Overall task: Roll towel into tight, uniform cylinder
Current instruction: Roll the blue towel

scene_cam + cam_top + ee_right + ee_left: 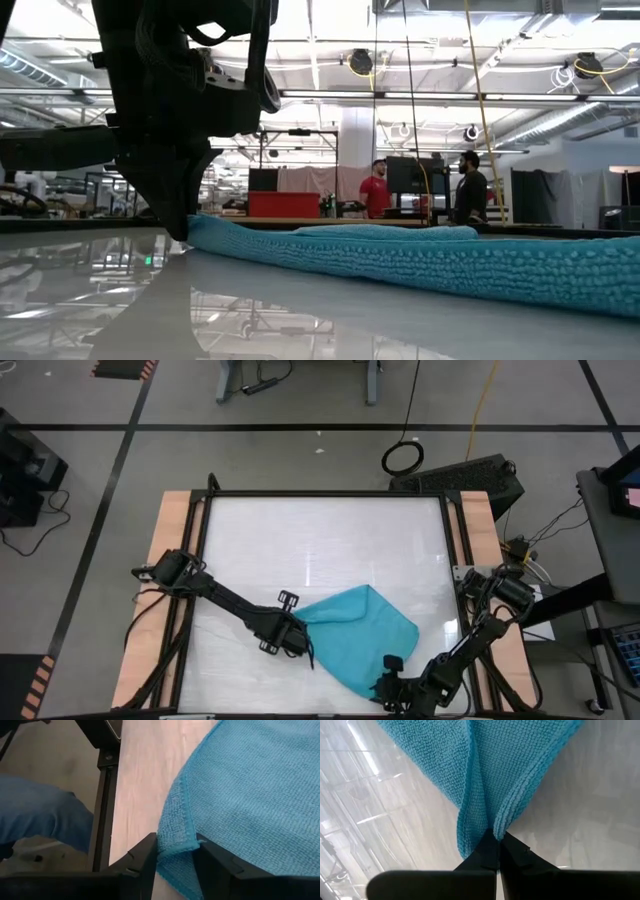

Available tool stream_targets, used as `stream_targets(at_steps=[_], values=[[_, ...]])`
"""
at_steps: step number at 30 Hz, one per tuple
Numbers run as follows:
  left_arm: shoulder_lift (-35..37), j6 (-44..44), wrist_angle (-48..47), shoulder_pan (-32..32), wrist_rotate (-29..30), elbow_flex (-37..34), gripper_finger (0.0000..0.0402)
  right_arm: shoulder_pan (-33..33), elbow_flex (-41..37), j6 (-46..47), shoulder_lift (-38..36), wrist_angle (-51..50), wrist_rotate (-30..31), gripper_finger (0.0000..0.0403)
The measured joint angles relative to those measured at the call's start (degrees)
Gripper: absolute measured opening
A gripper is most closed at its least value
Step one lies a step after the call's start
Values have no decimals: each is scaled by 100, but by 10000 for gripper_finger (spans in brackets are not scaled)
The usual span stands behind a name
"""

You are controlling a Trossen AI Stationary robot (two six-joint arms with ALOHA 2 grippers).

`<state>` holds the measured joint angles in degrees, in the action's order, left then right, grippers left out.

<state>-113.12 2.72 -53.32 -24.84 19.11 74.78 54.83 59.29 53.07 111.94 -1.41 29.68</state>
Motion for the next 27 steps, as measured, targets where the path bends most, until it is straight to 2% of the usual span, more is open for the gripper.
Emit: stream_targets(at_steps=[4, 10, 14, 17, 22, 27], values=[[0, 0, -1, 0, 0, 0, 2, 2, 2, -102, 0, -4, -5, 80], [0, 2, -17, 0, -87, 0, 2, 2, 2, -335, 0, 22, -8, 9], [0, 71, 16, 0, -639, 0, 9, -2, 6, -449, -74, -43, -399, 7], [7, 114, 79, -19, -890, 9, 39, 29, 13, -451, -164, -281, -687, 3], [57, 108, 249, -206, -980, 96, 118, 146, 15, -416, -372, -867, -1014, 2], [155, 22, 346, -325, -986, 229, 175, 246, 13, -276, -635, -1518, -1103, 1]])
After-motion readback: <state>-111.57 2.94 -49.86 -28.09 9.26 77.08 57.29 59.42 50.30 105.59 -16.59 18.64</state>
